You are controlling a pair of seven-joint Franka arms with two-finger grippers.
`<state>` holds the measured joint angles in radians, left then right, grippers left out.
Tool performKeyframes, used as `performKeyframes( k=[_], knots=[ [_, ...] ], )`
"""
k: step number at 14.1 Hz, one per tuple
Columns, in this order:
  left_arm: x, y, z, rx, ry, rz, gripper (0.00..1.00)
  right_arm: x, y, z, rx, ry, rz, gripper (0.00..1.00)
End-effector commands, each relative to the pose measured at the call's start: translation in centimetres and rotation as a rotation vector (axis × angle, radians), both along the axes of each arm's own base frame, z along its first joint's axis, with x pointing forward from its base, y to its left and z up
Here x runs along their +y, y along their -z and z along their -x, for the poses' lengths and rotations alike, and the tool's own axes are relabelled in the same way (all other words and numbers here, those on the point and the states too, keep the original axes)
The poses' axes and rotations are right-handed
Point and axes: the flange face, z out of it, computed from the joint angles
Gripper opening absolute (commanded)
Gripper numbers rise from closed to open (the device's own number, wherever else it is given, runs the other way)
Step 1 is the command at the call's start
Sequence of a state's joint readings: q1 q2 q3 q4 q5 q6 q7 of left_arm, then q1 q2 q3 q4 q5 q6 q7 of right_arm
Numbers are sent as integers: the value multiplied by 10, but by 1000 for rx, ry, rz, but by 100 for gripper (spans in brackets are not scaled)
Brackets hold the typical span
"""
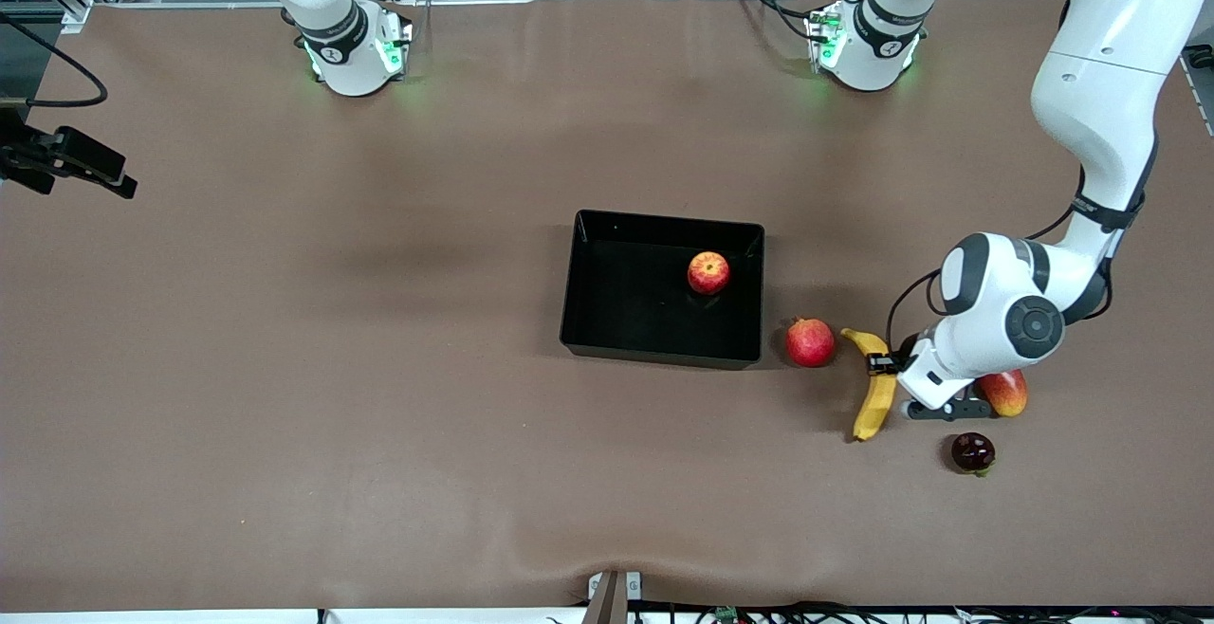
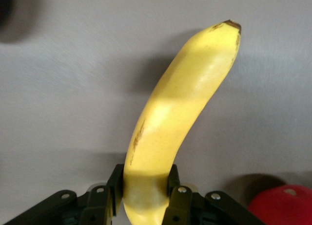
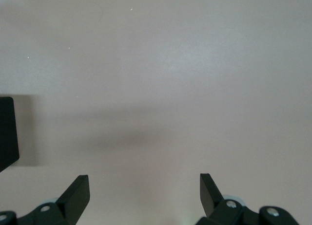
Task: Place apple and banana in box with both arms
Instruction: 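Grasp the banana with the left gripper and lift it, then carry the banana over the black tray and lower it inside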
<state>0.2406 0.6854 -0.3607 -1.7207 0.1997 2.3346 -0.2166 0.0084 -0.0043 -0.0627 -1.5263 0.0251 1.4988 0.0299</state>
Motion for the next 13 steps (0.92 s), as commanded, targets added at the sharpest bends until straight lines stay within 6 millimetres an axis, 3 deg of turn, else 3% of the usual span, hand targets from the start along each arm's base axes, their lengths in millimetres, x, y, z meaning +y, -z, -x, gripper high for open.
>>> performKeyframes(
  k=[1, 3, 6, 11, 13],
  knots=[
    [18, -55, 1, -13, 11, -53, 0, -1, -5, -2, -6, 14, 3, 100],
    [9, -99, 6, -14, 1, -74, 0, -3, -5, -1, -4, 12, 4, 100],
    [-63, -141, 28, 42, -30, -45, 0, -1, -5, -2, -4, 7, 9, 100],
    [-204, -160, 66, 40, -93, -6, 0, 4, -4, -1, 2, -3, 6, 100],
    [-262, -159, 85, 42, -62, 2, 0, 12, -4, -2, -1, -16, 9, 100]
  ],
)
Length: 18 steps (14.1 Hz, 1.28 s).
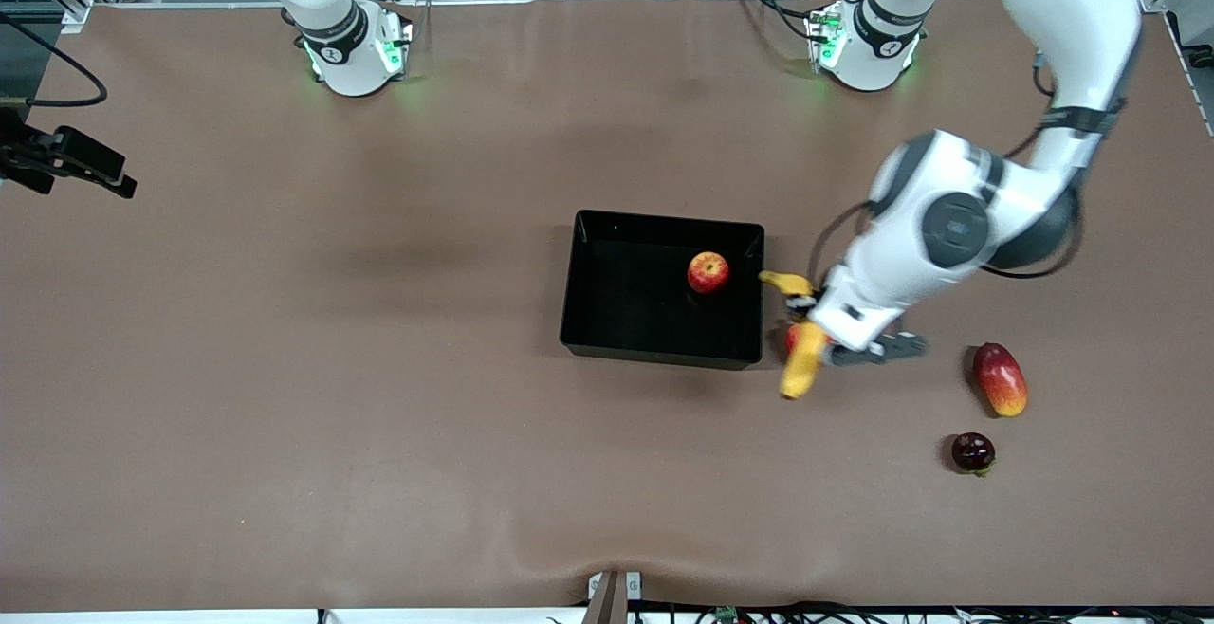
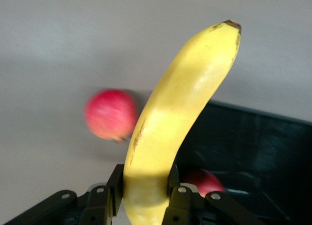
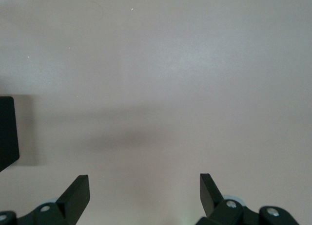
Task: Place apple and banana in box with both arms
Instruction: 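Carry the banana over the black tray and lower it inside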
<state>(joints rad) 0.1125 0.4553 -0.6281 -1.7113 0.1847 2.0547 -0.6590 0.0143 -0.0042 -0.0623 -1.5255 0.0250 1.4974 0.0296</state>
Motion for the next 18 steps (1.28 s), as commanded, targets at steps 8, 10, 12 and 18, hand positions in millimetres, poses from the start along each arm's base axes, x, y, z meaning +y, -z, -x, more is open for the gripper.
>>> performKeyframes(
  k=[8, 10, 12, 18],
  knots=[
    [-153, 63, 79, 50, 112, -58, 0, 5, -5, -3, -8, -3, 12, 100],
    [-157, 76, 77, 40, 94, -61, 0, 3, -5, -3, -9, 0, 17, 100],
    [-172, 80, 75, 39, 78, -42, 0, -1, -5, -3, -11, 7, 16, 100],
    [-188, 100, 71, 30, 62, -28, 0, 1, -5, -3, -11, 1, 17, 100]
  ],
)
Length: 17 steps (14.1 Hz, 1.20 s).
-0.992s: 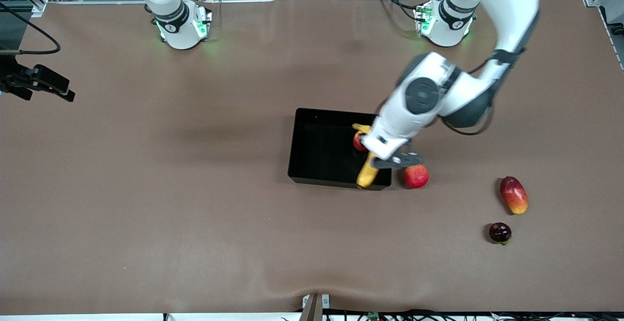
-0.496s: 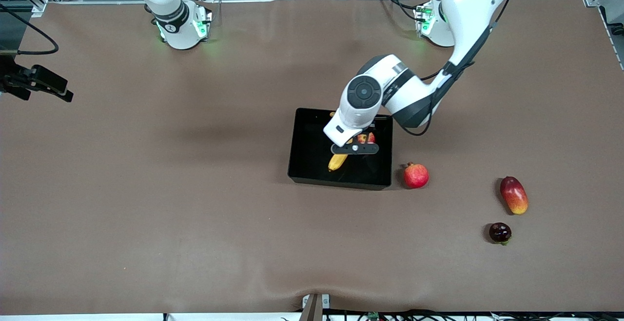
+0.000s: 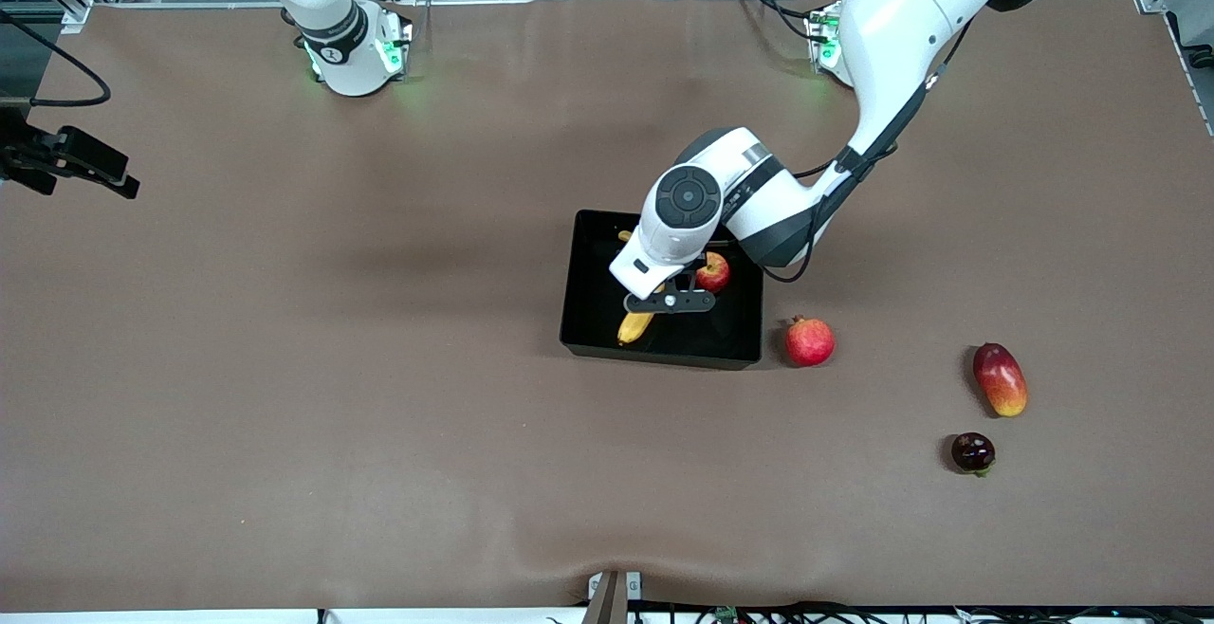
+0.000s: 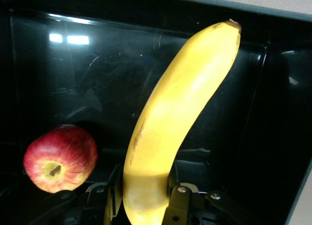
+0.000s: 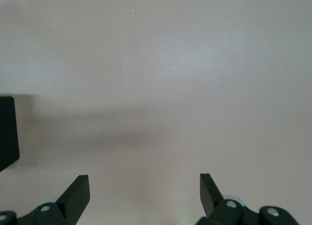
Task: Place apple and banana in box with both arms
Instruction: 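Carry the banana over the black tray and lower it inside, then open the left gripper to release the banana and lift away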
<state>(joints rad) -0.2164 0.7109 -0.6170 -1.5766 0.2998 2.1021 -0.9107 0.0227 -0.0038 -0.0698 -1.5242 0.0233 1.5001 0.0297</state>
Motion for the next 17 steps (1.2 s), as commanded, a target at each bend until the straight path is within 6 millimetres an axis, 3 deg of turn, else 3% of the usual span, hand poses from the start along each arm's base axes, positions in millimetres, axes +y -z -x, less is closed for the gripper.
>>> performKeyframes(
  k=[1, 6, 11, 12, 13, 14, 15, 17],
  knots=[
    [-13, 19, 0, -34, -10, -28, 0, 1, -5, -2, -7, 2, 15, 100],
    [-25, 62, 11, -43, -17, -43, 0, 3, -5, -2, -6, -3, 13, 100],
    [-32, 96, 19, -43, -17, -40, 0, -10, -10, -2, -18, 22, 16, 100],
    [-30, 98, 18, -44, -20, -46, 35, -9, -10, -1, -16, 21, 16, 100],
    [-30, 99, 17, -45, -22, -48, 86, -9, -10, -1, -16, 21, 14, 100],
    [-29, 96, 16, -52, -16, -48, 100, -7, -10, -2, -16, 17, 14, 100],
    [-28, 91, 13, -64, -18, -50, 100, -7, -10, -1, -15, 16, 14, 100],
    [-23, 56, -1, -115, -22, -49, 100, -2, -9, -2, -13, 8, 14, 100]
  ],
)
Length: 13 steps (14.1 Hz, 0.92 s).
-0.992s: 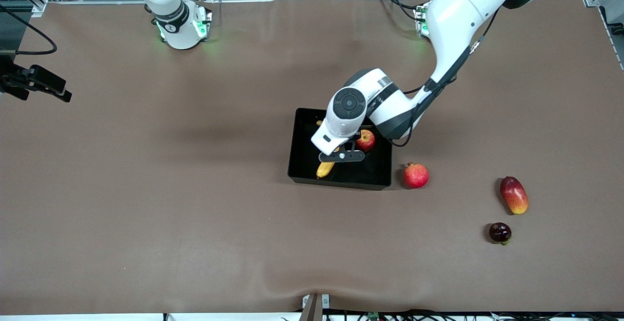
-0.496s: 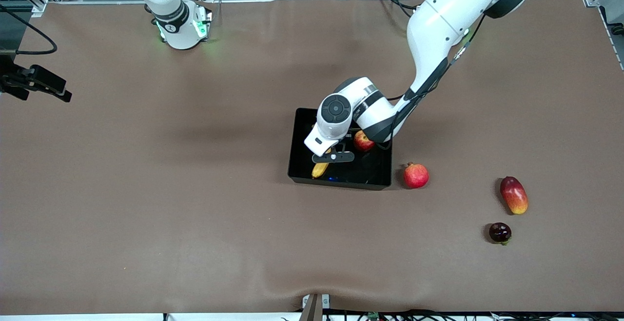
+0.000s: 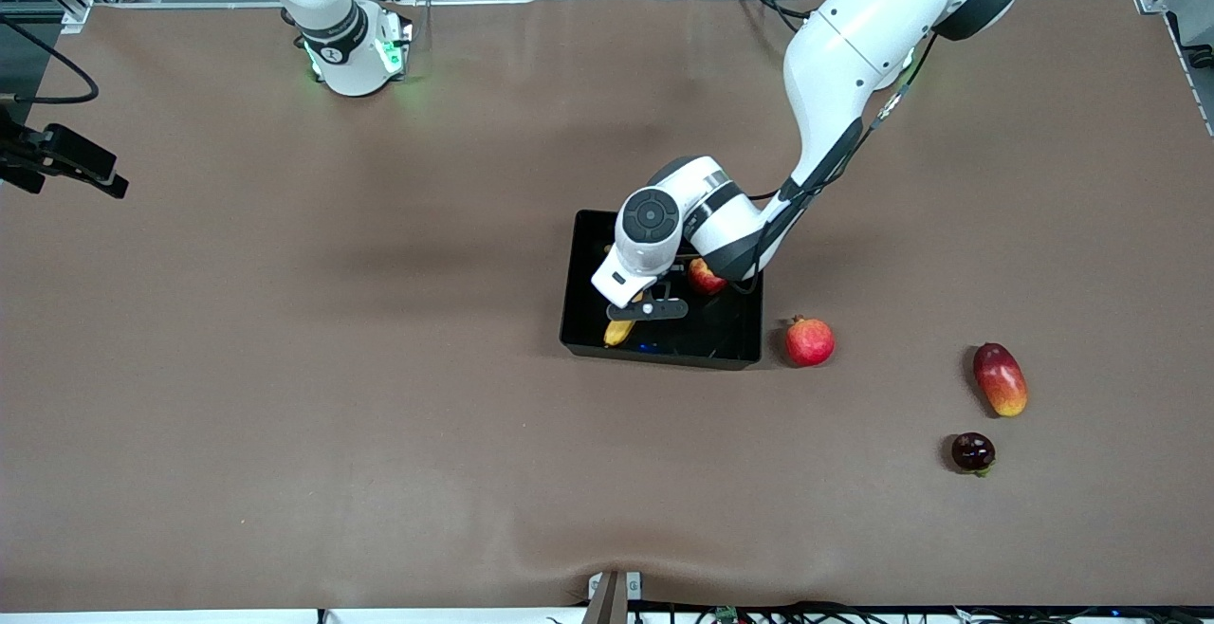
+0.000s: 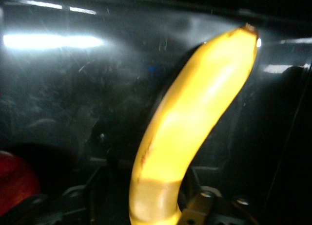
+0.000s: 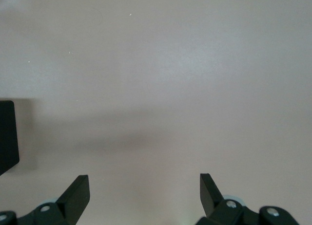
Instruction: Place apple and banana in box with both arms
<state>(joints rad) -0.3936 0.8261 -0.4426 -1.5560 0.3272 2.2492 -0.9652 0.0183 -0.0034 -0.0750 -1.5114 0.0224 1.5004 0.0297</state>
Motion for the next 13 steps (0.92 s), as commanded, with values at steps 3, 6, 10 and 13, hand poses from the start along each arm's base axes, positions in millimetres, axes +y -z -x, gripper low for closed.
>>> performKeyframes(
  k=[3, 6, 10, 13],
  knots=[
    [17, -116, -35, -110, -36, -65, 100, 5, -3, -2, 1, -3, 12, 100],
    [80, -199, -68, -145, -126, -99, 100, 6, -3, -2, 2, -6, 12, 100],
    [178, -262, -101, -110, -143, -90, 100, 8, -3, -2, 1, -8, 12, 100],
    [256, -291, -113, -49, -203, -120, 100, 8, -3, -2, 1, -8, 12, 100]
  ],
)
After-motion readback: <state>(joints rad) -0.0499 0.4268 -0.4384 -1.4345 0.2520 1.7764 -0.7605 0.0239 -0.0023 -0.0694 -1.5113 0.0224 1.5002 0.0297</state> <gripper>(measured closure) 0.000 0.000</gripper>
